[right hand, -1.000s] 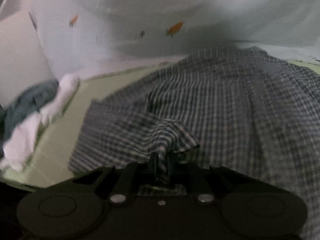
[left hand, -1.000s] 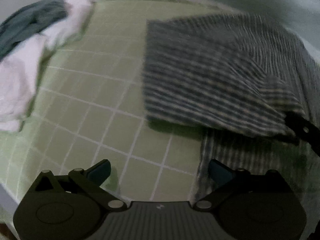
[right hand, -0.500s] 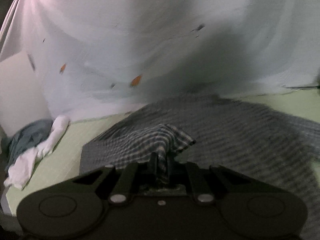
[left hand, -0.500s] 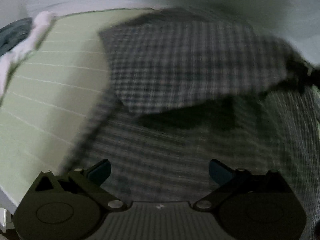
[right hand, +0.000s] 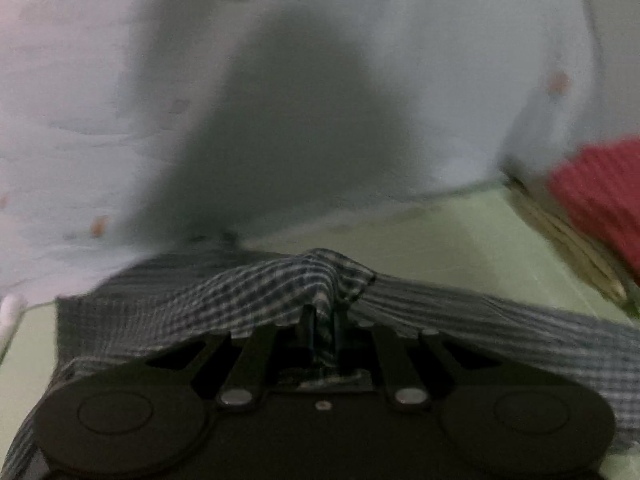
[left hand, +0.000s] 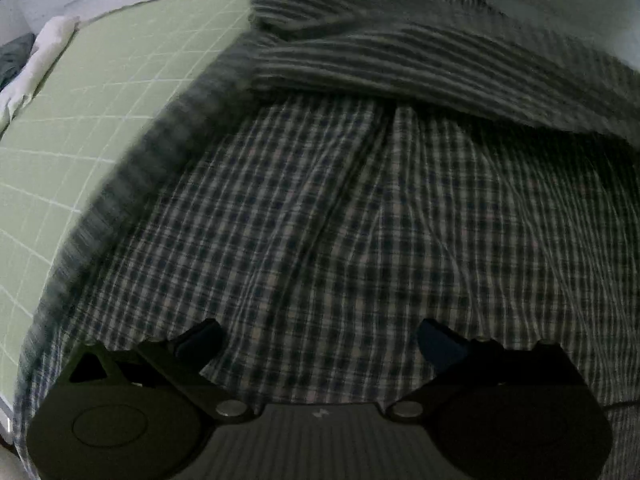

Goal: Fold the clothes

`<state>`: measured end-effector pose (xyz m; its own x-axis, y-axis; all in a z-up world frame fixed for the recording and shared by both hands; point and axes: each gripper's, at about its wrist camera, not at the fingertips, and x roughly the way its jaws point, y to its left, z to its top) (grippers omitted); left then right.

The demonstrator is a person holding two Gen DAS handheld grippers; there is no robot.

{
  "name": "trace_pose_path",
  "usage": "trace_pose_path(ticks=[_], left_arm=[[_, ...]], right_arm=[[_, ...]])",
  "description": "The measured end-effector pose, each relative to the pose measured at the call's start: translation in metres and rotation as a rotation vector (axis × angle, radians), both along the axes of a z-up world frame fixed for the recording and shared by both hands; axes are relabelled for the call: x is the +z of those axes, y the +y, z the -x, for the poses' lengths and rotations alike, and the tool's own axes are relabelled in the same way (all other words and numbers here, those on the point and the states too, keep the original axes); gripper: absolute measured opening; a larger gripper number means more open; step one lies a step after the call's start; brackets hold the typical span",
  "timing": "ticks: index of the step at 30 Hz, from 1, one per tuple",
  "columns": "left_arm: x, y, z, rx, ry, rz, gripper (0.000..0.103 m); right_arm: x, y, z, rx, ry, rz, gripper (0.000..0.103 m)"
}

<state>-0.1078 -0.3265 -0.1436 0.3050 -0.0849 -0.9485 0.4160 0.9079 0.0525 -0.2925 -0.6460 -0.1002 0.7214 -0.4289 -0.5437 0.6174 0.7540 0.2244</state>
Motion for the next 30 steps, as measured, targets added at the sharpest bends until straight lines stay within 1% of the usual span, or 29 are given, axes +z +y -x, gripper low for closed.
trace_pose_path(ticks=[4, 7, 10, 13, 14, 16, 17, 18, 20, 21, 23, 27, 30], left_arm=[[0.0, 0.003, -0.003, 0.001, 0.015, -0.001, 0.103], [0.0, 0.006, -0.005, -0.002, 0.023, -0.004, 0.103], [-0.001, 0.008, -0.012, -0.011, 0.029, -0.004, 0.103], [0.002, 0.003, -0.01, -0.023, 0.027, -0.001, 0.103], [0.004, -0.002, -0.009, -0.024, 0.025, 0.0, 0.103], [0.006, -0.001, -0.007, -0.033, 0.016, 0.006, 0.103], [0.006, 0.004, 0.0, -0.038, 0.012, 0.012, 0.103], [0.008, 0.01, 0.006, -0.04, 0.007, 0.021, 0.103], [0.018, 0.027, 0.012, -0.03, -0.022, 0.061, 0.103], [0.023, 0.037, 0.014, -0.023, -0.042, 0.087, 0.103], [0.038, 0.061, 0.019, -0.01, -0.091, 0.135, 0.103], [0.063, 0.093, 0.005, 0.02, -0.199, 0.172, 0.103], [0.073, 0.132, -0.005, 0.038, -0.241, 0.197, 0.103]], right_arm=[[-0.026, -0.022, 0.009, -0.064, 0.073, -0.042, 0.009], [-0.043, -0.029, 0.01, -0.076, 0.118, -0.085, 0.009], [-0.05, -0.032, 0.007, -0.084, 0.14, -0.116, 0.011], [-0.05, -0.032, 0.008, -0.093, 0.154, -0.131, 0.016], [-0.047, -0.031, 0.009, -0.098, 0.159, -0.124, 0.023], [-0.041, -0.029, 0.014, -0.111, 0.168, -0.108, 0.031], [-0.037, -0.025, 0.02, -0.118, 0.169, -0.099, 0.041], [-0.032, -0.019, 0.025, -0.121, 0.158, -0.088, 0.047], [-0.022, -0.007, 0.035, -0.125, 0.135, -0.066, 0.067], [-0.017, -0.001, 0.04, -0.127, 0.123, -0.055, 0.072], [-0.008, 0.019, 0.049, -0.111, 0.087, -0.027, 0.103], [0.006, 0.068, 0.062, -0.091, 0.027, -0.013, 0.103], [0.01, 0.117, 0.061, -0.091, -0.021, -0.024, 0.103]])
